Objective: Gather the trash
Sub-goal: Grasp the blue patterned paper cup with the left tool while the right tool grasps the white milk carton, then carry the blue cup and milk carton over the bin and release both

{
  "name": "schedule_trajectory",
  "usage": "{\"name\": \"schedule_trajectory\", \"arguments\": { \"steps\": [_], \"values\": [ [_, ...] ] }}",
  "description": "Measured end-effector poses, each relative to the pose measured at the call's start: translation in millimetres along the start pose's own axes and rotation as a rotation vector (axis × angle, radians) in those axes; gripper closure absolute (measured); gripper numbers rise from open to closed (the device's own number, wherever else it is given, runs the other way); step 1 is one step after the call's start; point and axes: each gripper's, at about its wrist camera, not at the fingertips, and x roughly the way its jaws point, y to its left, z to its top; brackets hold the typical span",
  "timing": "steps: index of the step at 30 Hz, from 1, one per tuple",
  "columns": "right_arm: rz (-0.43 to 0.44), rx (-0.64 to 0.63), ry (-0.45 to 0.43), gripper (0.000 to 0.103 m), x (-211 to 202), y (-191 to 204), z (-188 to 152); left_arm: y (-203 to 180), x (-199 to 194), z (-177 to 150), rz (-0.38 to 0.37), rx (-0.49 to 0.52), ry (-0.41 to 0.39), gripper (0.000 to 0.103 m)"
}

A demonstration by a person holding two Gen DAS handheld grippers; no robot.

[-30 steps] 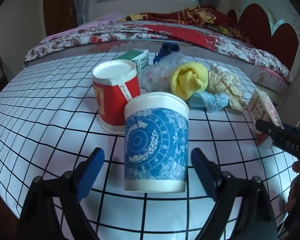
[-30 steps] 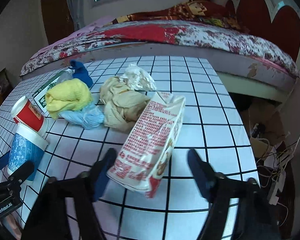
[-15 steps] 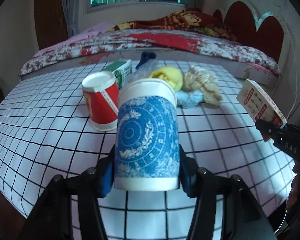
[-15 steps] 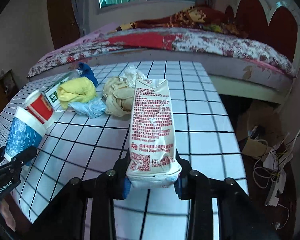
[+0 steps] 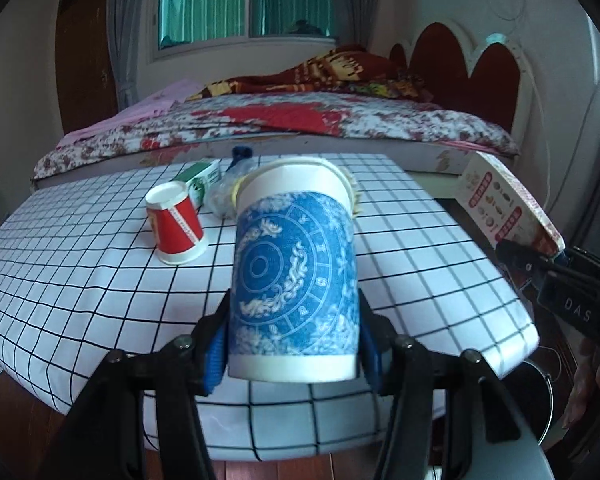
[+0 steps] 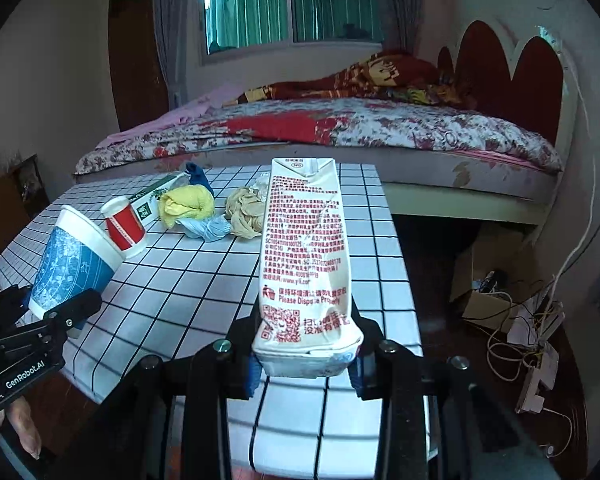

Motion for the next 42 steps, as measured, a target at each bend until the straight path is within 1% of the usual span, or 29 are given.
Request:
{"name": "schedule_trajectory", "arguments": {
  "steps": [5,13,20,26,30,34,42],
  "values": [
    [-0.010,0.010,-0.028,0.068,-29,-10,-11,-18,-19,-5,-0.038,0.027,-0.033,0.048],
    [-0.040,0.014,-0.070,0.068,-71,-30,-28,-56,-39,-12,-0.107,0.068,-0.062,0.048],
    [-0.066,0.045,-0.087,0.068,-98,-60,-42,-93,-50,-15,-0.171,0.115,-0.076,0.048],
    [-0.103,0.063,-0.087,0.067,-120,-90,-61,-127,-55,-23,-0.231,0.172,-0.078,0.048],
    [-0.127,0.070,-0.071,0.067,-129,-110,-77,-154,-54,-31,-0.287,0.209,-0.065,0.048],
    [-0.159,0.083,-0.043,0.067,-139,-132,-96,-184,-52,-42,-0.337,0.267,-0.040,0.048],
    [-0.187,0.112,0.032,0.067,-148,-174,-134,-239,-41,-69,-0.454,0.360,0.038,0.048]
  ]
}}
